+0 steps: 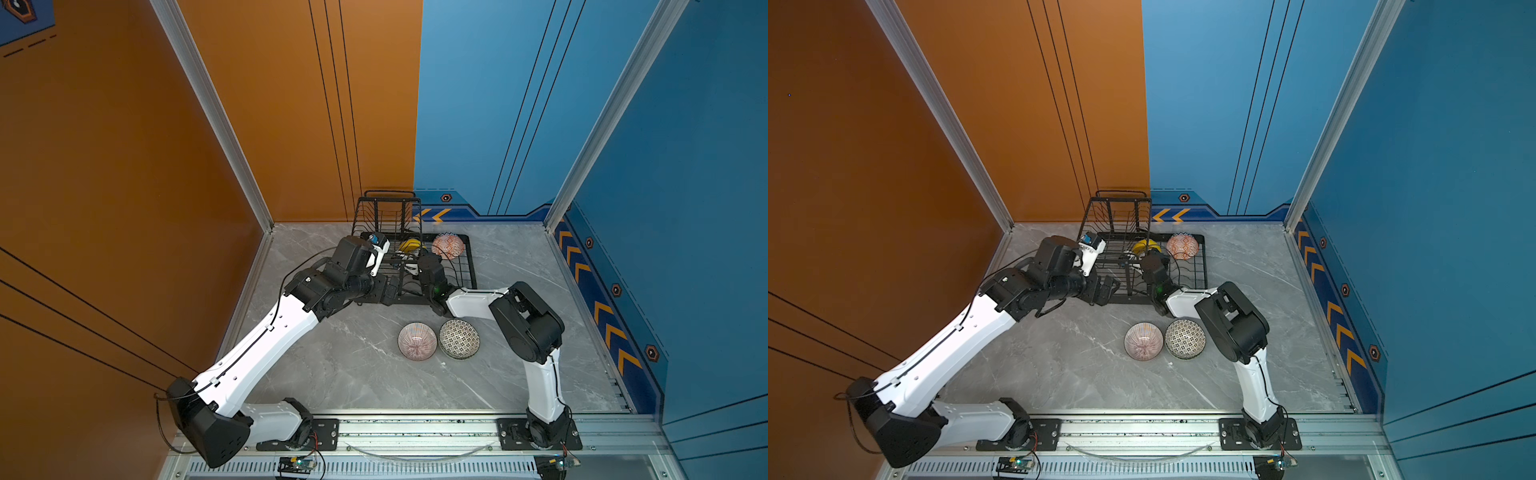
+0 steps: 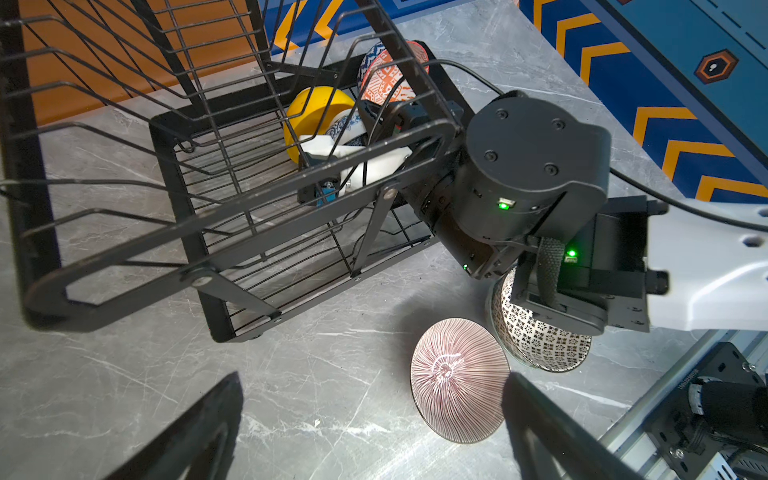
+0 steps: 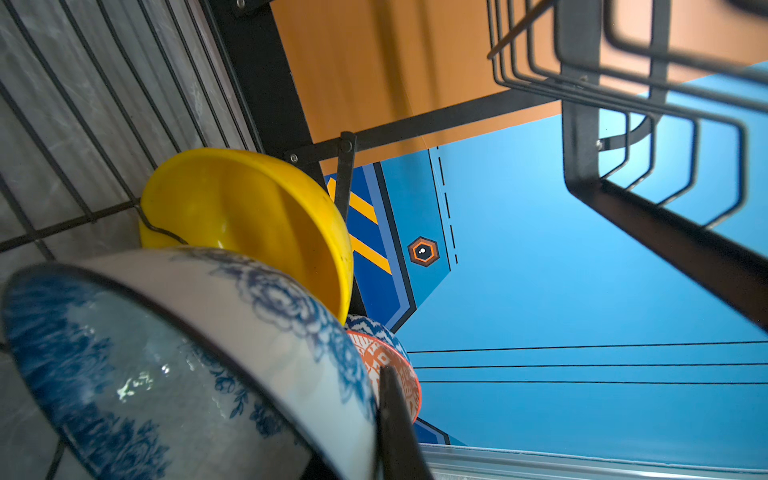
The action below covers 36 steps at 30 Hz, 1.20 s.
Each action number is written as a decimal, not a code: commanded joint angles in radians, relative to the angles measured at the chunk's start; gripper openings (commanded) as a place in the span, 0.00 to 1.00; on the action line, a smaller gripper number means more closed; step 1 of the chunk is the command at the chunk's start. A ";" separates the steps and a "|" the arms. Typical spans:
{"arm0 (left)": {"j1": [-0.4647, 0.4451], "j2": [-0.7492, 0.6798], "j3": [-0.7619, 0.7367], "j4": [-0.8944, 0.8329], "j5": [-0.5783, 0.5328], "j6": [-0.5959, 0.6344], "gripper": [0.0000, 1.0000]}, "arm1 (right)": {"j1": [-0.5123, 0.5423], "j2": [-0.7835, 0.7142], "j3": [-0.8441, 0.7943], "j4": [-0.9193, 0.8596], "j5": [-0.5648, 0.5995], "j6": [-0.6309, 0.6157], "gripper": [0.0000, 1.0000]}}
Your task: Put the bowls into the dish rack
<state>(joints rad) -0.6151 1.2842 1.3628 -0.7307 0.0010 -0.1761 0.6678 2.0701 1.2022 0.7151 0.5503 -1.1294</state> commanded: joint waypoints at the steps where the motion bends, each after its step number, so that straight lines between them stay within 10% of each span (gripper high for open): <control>1: 0.008 -0.013 -0.016 -0.010 -0.018 -0.010 0.98 | 0.027 0.026 -0.042 -0.044 -0.043 0.255 0.00; 36: 0.018 -0.044 -0.062 0.013 -0.014 -0.013 0.98 | 0.075 0.054 -0.011 -0.047 -0.043 0.177 0.00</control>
<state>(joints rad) -0.6090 1.2583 1.3098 -0.7227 0.0010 -0.1837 0.6941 2.0418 1.2018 0.6147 0.4831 -1.0706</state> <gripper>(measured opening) 0.980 0.069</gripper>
